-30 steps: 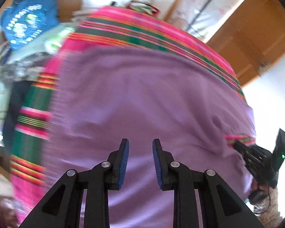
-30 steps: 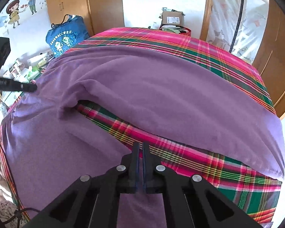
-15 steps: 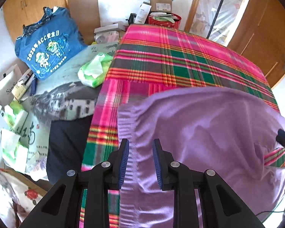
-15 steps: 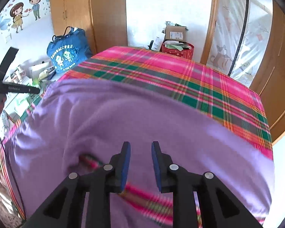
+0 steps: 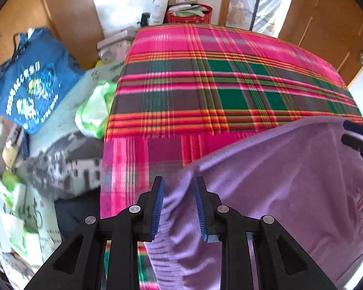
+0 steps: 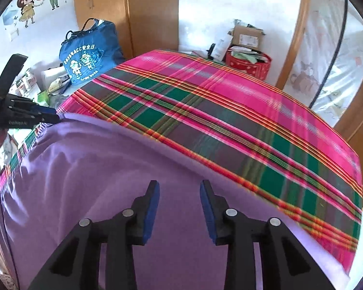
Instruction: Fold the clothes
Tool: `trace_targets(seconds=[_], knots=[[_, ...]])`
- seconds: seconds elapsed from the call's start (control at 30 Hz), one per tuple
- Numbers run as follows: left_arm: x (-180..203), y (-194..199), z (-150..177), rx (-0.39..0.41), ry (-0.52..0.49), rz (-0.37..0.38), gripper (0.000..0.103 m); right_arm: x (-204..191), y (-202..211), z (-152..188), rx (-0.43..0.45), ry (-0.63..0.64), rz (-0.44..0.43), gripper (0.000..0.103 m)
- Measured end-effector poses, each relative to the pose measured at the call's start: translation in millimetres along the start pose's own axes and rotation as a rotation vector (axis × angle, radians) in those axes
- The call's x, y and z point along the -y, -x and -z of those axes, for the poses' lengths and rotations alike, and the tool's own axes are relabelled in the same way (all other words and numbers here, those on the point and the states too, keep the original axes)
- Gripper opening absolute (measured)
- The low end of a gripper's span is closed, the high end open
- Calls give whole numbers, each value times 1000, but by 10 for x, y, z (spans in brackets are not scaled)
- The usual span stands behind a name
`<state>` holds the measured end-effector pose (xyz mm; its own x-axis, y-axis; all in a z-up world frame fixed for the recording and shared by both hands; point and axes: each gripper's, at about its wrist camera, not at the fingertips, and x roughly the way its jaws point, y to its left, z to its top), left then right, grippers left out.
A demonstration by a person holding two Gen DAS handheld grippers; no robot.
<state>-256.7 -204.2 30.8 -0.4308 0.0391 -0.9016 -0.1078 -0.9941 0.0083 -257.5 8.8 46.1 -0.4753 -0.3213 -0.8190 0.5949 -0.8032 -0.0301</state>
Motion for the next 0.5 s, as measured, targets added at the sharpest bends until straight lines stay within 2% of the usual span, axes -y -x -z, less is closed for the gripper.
trace_targets(seconds=[0.27, 0.5], knots=[[48, -78, -10, 15, -78, 26, 26, -38, -314, -202, -19, 52, -9, 40], [84, -175, -67, 6, -114, 29, 26, -67, -485, -225, -46, 80, -15, 40]])
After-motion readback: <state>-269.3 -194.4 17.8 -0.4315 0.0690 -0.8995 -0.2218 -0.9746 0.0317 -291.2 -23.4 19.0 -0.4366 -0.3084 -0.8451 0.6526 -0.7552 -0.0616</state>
